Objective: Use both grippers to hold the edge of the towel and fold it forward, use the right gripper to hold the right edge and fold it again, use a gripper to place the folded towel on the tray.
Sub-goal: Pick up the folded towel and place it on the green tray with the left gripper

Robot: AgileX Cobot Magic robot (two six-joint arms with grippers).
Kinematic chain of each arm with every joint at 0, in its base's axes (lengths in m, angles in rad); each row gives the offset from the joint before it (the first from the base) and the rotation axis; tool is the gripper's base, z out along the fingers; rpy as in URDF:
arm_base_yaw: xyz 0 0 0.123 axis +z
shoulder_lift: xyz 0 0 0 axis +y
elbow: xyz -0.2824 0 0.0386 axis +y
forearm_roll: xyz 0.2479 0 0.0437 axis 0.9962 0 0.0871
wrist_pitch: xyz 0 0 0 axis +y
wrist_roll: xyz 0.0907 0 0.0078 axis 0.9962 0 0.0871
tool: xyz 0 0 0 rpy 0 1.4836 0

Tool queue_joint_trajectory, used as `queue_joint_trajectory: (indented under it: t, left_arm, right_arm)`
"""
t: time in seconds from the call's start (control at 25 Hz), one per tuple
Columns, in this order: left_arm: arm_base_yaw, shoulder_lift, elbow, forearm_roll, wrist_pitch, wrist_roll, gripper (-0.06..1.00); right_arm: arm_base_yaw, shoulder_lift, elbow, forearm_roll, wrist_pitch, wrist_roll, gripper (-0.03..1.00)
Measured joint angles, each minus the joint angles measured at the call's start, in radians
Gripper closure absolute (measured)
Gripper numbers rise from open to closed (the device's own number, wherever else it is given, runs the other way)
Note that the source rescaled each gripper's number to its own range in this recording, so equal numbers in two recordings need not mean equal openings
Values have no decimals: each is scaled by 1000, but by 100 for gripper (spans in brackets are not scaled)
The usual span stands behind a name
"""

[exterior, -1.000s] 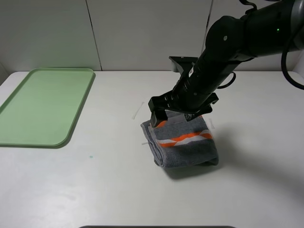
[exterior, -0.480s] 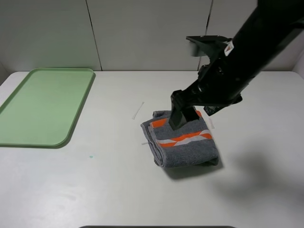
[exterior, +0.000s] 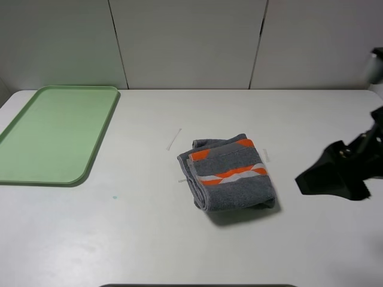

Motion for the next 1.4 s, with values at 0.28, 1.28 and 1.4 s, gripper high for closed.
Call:
queue_joint_trajectory:
  t: [0.28,1.28,1.4]
  left_arm:
    - [0,0,0,0,0,0,-6]
    - [0,0,0,0,0,0,-6]
    - [0,0,0,0,0,0,-6]
  right_arm:
    - [-210,-294,96,13,71,-23,-3]
    - [-392,-917,202,-16,52,-40,-3]
    - [-392,-917,202,-21,52,-34,-3]
